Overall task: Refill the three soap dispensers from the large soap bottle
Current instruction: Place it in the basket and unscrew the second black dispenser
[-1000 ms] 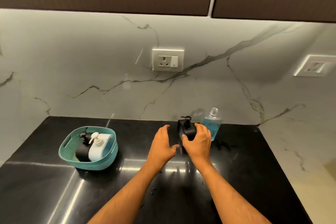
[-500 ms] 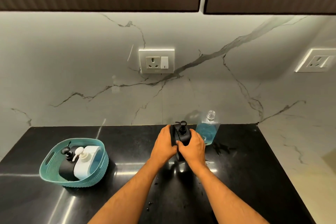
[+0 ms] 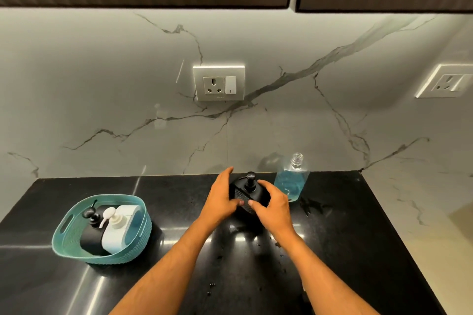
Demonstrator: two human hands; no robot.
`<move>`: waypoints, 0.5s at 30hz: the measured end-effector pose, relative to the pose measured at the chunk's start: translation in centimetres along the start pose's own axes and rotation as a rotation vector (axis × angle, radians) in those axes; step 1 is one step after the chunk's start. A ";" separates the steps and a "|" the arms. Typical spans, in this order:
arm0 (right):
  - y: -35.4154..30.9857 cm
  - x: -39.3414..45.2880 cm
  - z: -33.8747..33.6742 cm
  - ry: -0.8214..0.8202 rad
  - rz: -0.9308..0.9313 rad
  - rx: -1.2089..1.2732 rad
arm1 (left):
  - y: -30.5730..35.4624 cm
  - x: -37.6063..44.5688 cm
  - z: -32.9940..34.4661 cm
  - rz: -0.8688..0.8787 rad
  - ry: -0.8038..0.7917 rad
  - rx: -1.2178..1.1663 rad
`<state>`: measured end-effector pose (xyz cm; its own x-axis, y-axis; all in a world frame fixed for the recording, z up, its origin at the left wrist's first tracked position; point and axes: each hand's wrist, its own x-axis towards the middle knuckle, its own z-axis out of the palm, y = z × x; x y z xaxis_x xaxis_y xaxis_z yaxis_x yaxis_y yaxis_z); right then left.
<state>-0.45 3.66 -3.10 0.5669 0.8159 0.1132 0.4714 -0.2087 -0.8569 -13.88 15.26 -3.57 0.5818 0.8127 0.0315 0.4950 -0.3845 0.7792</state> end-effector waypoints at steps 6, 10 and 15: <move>-2.5 -1.9 -1.8 -0.138 -0.131 0.127 | 0.9 -3.2 -3.4 0.107 -0.014 -0.083; -4.3 -3.2 -2.7 -0.168 -0.198 0.171 | 1.5 -5.5 -5.3 0.080 0.052 -0.131; -6.0 -5.0 -3.1 -0.168 -0.331 0.151 | 2.0 -9.1 -6.0 0.050 0.141 -0.150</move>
<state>-4.04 -0.82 3.01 0.2768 0.9051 0.3229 0.4987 0.1519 -0.8534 -22.09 9.72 1.49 0.5015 0.8518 0.1516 0.3604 -0.3650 0.8584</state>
